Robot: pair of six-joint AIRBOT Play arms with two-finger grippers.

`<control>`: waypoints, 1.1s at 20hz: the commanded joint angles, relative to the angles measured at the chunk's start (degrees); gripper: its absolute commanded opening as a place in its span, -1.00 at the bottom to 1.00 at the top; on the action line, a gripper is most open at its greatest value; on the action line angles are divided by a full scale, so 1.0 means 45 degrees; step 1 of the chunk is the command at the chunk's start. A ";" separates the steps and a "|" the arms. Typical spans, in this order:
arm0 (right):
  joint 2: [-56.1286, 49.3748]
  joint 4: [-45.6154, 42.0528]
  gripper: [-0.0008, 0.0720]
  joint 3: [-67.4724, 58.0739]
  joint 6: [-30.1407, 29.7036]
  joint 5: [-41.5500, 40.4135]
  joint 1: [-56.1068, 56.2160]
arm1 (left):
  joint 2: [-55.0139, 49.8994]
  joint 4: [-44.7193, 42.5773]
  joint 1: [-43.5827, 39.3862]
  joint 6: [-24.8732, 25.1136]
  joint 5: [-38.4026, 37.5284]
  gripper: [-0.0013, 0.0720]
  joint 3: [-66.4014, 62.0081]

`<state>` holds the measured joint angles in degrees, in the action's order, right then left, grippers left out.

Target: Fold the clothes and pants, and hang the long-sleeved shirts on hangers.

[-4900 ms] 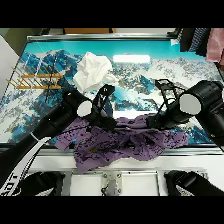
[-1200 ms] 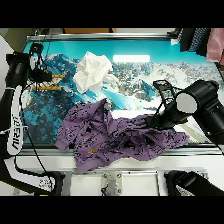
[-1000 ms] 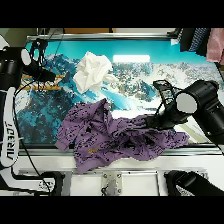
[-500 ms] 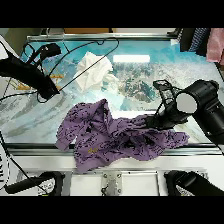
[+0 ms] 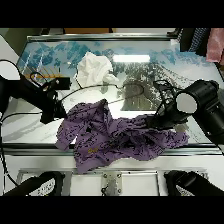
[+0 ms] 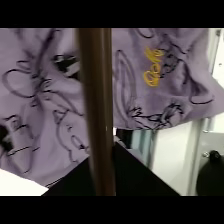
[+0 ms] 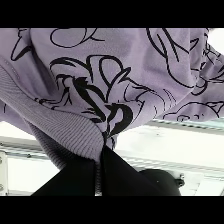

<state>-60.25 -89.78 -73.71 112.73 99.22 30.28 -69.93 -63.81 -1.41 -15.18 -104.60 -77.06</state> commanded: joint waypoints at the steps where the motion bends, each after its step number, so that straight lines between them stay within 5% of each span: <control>1: -0.0010 0.0024 -0.93 0.0005 0.0005 0.0005 0.0005 | 0.0704 0.0194 -0.0005 0.1078 0.0083 -0.92 0.1948; 11: -0.0005 0.0364 -0.93 -0.0330 -0.0719 0.0646 -0.0350 | 0.2064 0.0199 -0.0389 0.2098 0.1394 -0.92 0.4852; 22: 0.0053 0.0389 -0.93 -0.0724 -0.0714 0.1156 -0.0495 | 0.0957 0.0209 -0.1933 0.2040 0.2686 -0.92 0.4949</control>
<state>-60.12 -87.90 -76.79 109.54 104.09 28.08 -63.79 -62.89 -8.58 -5.93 -94.59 -54.85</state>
